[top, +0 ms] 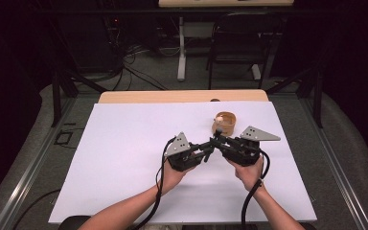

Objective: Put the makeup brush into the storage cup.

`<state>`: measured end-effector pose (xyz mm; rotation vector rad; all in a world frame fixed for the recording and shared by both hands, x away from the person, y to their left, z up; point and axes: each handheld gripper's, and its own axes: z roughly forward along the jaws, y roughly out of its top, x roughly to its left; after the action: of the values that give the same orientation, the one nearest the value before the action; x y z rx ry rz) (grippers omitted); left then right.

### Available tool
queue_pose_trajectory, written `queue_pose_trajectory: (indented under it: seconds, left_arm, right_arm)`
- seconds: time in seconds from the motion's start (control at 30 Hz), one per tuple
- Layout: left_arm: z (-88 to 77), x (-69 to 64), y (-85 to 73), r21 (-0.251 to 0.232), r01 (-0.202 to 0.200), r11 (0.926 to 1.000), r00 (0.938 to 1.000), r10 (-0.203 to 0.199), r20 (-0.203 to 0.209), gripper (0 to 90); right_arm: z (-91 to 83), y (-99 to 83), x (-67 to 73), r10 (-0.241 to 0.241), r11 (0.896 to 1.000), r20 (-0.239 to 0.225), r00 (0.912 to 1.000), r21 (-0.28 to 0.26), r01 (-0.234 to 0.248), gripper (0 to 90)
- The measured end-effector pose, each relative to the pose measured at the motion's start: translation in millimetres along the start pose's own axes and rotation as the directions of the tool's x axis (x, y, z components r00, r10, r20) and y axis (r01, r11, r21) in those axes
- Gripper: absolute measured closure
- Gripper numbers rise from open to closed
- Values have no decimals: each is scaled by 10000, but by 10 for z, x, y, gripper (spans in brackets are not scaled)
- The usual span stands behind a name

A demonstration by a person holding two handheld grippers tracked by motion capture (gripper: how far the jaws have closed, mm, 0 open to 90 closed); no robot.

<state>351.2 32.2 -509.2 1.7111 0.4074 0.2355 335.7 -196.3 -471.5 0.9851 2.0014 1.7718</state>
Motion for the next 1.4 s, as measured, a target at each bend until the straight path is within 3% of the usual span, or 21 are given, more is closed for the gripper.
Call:
queue_pose_trajectory:
  seconds: [0.1,0.4,0.5,0.53,0.6,0.7,1.0,1.13,1.4]
  left_arm:
    - [1,0,3,17,-37,10000,10000,37,28,785]
    - [18,11,4,227,-191,9996,9998,189,102,770]
    - [26,15,1,464,-83,9989,9997,74,215,735]
    - [33,16,0,554,-79,9984,9998,68,208,666]
    - [35,16,-1,665,-40,9978,9998,26,209,639]
    - [30,14,4,870,-106,9962,9997,86,241,521]
    - [-106,62,63,1183,12,9930,9990,41,-448,174]
    - [-216,64,126,1340,-245,9907,9972,337,-664,83]
    - [-462,60,216,1477,-646,9869,9931,781,-878,1]
  right_arm:
    - [-7,1,-7,189,9998,-85,9998,-19,-189,749]
    - [-7,11,11,-264,9994,59,9996,228,262,759]
    - [-12,18,22,-413,9989,118,9991,224,410,759]
    - [-20,23,30,-525,9985,177,9985,186,522,759]
    - [-27,26,34,-654,9976,232,9976,263,648,759]
    - [-28,23,43,-843,9959,298,9960,349,833,759]
    - [-38,20,64,-1163,9920,372,9925,531,1142,759]
    - [-36,13,80,-1443,9883,441,9885,566,1418,759]
    - [-53,10,79,-1535,9868,462,9871,595,1507,759]
